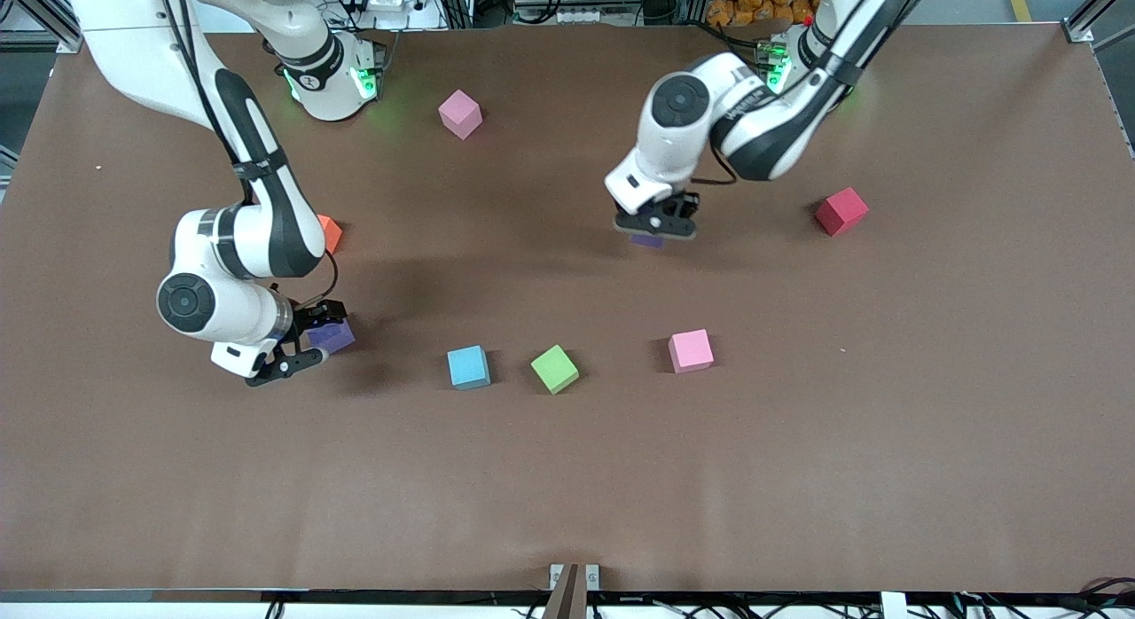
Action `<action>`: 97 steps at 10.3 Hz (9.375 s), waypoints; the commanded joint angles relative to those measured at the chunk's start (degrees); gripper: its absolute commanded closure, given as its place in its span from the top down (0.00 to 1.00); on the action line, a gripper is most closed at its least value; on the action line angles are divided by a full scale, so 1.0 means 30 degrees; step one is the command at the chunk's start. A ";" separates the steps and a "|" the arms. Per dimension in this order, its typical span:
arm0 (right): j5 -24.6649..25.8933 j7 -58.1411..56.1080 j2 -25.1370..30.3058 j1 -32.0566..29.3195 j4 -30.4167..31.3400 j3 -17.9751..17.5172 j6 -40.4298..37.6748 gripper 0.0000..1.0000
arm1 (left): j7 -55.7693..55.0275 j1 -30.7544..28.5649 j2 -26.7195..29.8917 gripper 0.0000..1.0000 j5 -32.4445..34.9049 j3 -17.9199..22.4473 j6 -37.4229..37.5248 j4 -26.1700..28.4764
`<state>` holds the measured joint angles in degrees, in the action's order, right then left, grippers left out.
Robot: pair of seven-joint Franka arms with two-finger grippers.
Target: Arrange blocks into number 1
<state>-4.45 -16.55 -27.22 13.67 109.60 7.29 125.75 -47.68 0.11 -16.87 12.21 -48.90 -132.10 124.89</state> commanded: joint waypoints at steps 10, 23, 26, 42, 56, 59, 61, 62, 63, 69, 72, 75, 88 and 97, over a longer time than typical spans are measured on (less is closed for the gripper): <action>-0.3262 -0.0198 0.0221 -0.0192 0.1640 0.0147 0.2704 0.47 | -1.0084 0.5231 -0.2926 0.00 0.2279 -0.2715 -0.1141 -0.0203; -0.3263 0.5194 0.3624 0.3587 0.2078 0.2433 0.1296 0.49 | -1.5630 0.6966 -0.6710 1.00 0.7146 -0.1748 -0.1993 -0.0614; -0.3263 0.6652 0.3595 0.4344 0.2137 0.2550 0.1355 0.49 | -1.5895 0.6353 -0.5282 1.00 0.6510 -0.1542 -0.1526 -0.1492; -0.2795 2.0044 0.5502 1.2193 0.5858 -0.3221 0.4312 0.49 | -0.0398 -0.3879 -0.3273 1.00 0.2667 0.3343 0.1581 -0.5674; -0.2824 2.3446 0.2101 1.6565 0.4803 -0.3133 0.6072 0.52 | -0.1451 0.1925 -0.8201 1.00 0.1671 0.7774 0.2284 -1.0721; -0.2824 2.3446 0.1720 1.6829 0.4423 -0.3104 0.6159 0.67 | -0.1393 0.2043 -0.8671 1.00 0.1817 0.7803 0.2226 -1.0983; -0.2824 2.3446 0.1691 1.6887 0.4393 -0.3104 0.6218 0.65 | -0.1306 0.2160 -0.8936 0.57 0.2282 0.7891 0.2196 -1.1131; -0.2824 2.3446 0.1691 1.7004 0.4393 -0.3104 0.6218 0.74 | -0.1131 0.2219 -0.8936 0.31 0.2518 0.7891 0.2225 -1.1131; -0.2795 2.3446 0.1749 1.7005 0.4422 -0.3104 0.6189 0.76 | -0.1129 0.2219 -0.8907 0.08 0.2753 0.7920 0.2196 -1.1131; -0.2039 2.3622 0.5433 1.3967 0.4774 -0.3104 0.3416 0.89 | -0.2386 0.2571 -0.7271 0.00 0.2638 0.6255 0.2870 -0.9526; 0.0690 2.1791 0.8417 1.0514 0.5705 -0.3163 0.1064 0.89 | -0.4492 0.2687 -0.7120 0.00 0.2638 0.4498 0.2870 -0.8293; 0.0663 1.6662 1.1408 0.5976 0.6122 -0.3163 -0.1538 0.89 | -0.7096 0.3389 -0.7120 0.00 0.2667 0.2916 0.2870 -0.7326; 0.0547 1.1141 0.1993 0.2764 -0.4270 -0.1727 -0.0552 1.00 | -1.1237 0.6144 -0.7647 0.00 0.2902 0.0831 0.1464 -0.5301; -0.1124 0.9714 -0.2730 0.4525 -0.5216 -0.1785 0.3874 1.00 | -1.1266 0.6467 -0.7999 0.99 0.3488 0.0801 0.1346 -0.5126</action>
<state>-6.60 15.73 -33.31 27.09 96.13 1.87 137.36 -79.32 19.21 -40.78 20.93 -46.23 -127.22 109.15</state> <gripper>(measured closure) 0.000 0.405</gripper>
